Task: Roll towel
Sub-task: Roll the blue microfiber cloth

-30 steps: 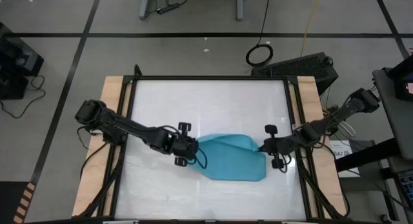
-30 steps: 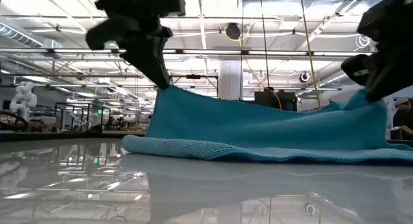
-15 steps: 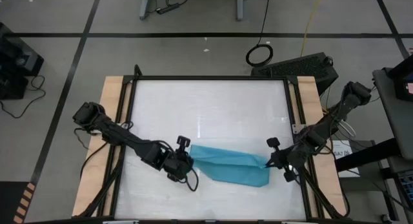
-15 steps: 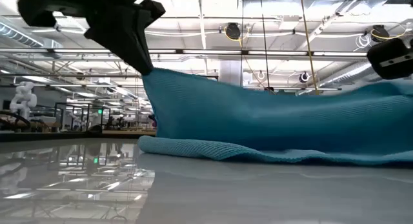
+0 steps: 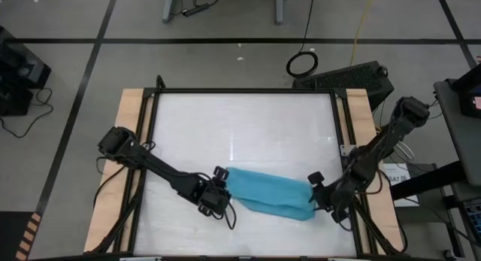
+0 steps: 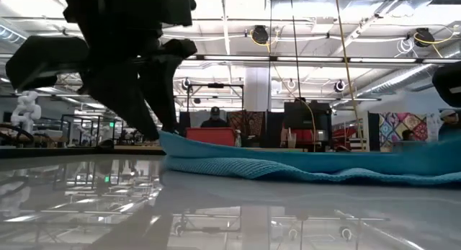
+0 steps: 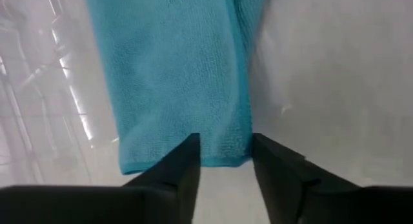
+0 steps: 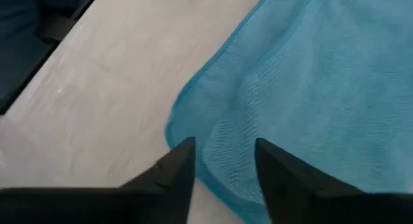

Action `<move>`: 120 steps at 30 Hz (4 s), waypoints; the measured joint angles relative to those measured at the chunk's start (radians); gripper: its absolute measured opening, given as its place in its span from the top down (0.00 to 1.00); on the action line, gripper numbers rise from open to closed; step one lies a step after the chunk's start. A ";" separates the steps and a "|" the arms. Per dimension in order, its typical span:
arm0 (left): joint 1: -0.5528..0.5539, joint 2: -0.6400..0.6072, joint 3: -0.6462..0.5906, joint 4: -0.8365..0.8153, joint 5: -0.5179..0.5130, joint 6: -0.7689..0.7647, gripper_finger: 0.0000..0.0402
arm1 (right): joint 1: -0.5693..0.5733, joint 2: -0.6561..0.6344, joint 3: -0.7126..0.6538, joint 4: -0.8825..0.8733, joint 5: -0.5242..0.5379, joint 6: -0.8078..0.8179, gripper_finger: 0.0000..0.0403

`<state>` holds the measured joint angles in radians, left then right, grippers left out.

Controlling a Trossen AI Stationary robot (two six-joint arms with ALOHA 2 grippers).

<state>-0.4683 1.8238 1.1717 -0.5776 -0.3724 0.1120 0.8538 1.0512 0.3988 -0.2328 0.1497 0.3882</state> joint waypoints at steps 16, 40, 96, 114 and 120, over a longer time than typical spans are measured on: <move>0.019 -0.073 0.008 0.122 -0.026 -0.097 0.56 | 0.069 -0.016 0.069 0.031 0.190 0.026 0.52; 0.231 -0.288 0.006 0.653 -0.113 0.086 0.56 | 0.035 -0.603 0.089 0.137 0.527 -0.600 0.61; 0.292 -0.286 0.007 0.994 -0.354 -0.054 0.56 | 0.036 -0.663 0.088 0.146 0.597 -0.479 0.61; 0.299 -0.286 0.007 0.977 -0.182 -0.053 0.56 | 0.036 -0.663 0.088 0.146 0.597 -0.479 0.61; 0.297 -0.286 0.007 0.977 -0.174 -0.053 0.56 | 0.036 -0.663 0.088 0.146 0.597 -0.479 0.61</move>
<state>-0.1710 1.5375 1.1784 0.3997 -0.5462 0.0586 0.8894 0.3885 0.4870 -0.0868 0.7467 -0.0910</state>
